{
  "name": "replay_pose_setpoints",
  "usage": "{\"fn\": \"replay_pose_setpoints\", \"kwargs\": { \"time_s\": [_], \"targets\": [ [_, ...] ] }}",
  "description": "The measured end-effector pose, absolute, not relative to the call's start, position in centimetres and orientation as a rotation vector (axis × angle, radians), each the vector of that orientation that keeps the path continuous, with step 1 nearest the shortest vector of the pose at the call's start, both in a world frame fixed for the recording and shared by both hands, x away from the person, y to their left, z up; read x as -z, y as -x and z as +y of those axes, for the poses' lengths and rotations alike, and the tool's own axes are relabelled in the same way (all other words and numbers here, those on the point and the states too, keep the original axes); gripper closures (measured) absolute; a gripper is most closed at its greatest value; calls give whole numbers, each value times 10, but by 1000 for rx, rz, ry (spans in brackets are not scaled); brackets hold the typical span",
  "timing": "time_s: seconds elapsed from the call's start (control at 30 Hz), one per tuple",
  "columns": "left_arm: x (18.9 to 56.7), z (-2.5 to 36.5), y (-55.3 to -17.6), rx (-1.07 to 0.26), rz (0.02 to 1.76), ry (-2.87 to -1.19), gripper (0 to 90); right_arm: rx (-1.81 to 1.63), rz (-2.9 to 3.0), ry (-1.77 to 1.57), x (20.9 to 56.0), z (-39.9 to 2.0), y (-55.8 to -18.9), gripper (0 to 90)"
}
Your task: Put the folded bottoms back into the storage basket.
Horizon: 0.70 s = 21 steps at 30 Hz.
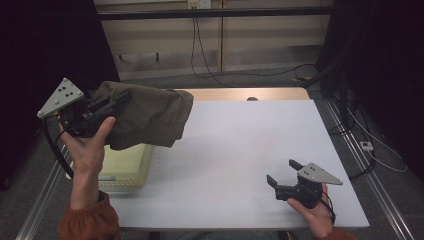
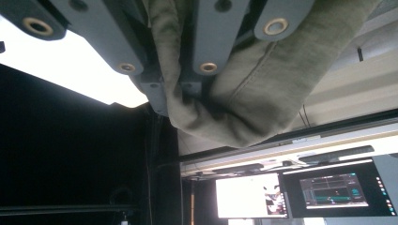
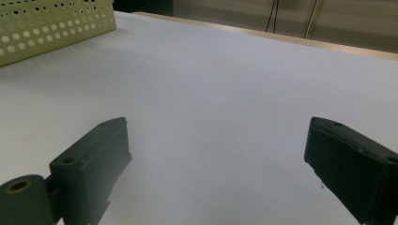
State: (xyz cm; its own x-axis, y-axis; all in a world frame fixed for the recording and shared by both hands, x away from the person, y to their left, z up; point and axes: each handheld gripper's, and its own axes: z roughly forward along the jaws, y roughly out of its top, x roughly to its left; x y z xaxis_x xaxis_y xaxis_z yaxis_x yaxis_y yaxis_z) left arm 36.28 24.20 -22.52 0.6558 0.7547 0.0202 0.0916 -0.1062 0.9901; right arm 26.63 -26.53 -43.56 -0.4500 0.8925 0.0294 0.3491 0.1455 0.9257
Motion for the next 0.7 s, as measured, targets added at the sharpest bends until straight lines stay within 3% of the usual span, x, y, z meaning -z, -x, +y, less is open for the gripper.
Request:
{"fn": "replay_pose_setpoints", "kwargs": {
  "time_s": [0.7],
  "targets": [
    [219, 276, -356, -682, 765, -1546, 863, -1290, 1884, -1185, 436, -265, -266, 71]
  ]
}}
